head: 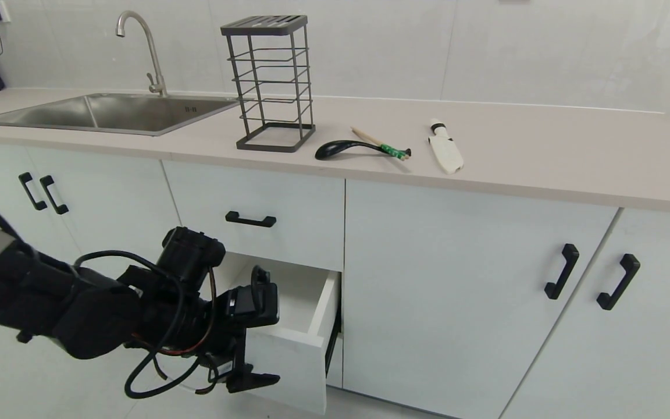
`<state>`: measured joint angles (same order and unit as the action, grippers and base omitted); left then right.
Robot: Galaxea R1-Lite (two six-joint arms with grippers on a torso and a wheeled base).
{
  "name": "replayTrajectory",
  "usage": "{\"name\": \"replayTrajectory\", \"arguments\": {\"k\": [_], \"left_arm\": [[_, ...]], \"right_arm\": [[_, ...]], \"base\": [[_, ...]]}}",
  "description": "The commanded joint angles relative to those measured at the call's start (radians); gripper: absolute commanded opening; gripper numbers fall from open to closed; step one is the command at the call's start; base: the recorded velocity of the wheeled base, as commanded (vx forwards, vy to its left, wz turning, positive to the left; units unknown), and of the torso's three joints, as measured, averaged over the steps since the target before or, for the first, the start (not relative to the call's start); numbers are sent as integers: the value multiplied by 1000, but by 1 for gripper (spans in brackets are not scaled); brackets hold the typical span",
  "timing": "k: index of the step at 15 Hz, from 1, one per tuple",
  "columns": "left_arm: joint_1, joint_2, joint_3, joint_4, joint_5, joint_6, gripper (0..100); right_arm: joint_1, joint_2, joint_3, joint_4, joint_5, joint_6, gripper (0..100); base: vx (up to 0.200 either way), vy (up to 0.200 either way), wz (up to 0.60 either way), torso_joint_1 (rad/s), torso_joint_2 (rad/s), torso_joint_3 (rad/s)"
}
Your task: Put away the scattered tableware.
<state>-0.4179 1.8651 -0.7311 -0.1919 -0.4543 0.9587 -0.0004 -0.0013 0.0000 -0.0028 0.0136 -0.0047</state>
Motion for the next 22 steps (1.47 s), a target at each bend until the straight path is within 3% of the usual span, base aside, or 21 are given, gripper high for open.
{"name": "replayTrajectory", "arguments": {"k": [1, 5, 8, 13, 15, 18, 20, 22], "left_arm": [[10, 135, -1, -52, 2, 0, 100], [4, 155, 22, -50, 2, 5, 100], [10, 143, 87, -52, 3, 69, 100], [11, 92, 111, -54, 3, 72, 100], [16, 62, 99, -81, 3, 49, 100], [37, -24, 98, -101, -11, -40, 100], [67, -112, 104, -98, -80, -84, 100], [54, -228, 154, -100, -142, -101, 100]], "right_arm": [[0, 1, 0, 0, 0, -1, 0], [0, 1, 0, 0, 0, 0, 0], [0, 1, 0, 0, 0, -1, 0], [0, 1, 0, 0, 0, 0, 0], [0, 1, 0, 0, 0, 0, 0], [0, 1, 0, 0, 0, 0, 0], [0, 1, 0, 0, -1, 0, 0], [0, 1, 0, 0, -1, 2, 0]], "base": [[0, 0, 0, 0, 0, 0], [0, 0, 0, 0, 0, 0], [0, 0, 0, 0, 0, 0], [0, 0, 0, 0, 0, 0], [0, 0, 0, 0, 0, 0], [0, 0, 0, 0, 0, 0], [0, 0, 0, 0, 0, 0], [0, 0, 0, 0, 0, 0]]}}
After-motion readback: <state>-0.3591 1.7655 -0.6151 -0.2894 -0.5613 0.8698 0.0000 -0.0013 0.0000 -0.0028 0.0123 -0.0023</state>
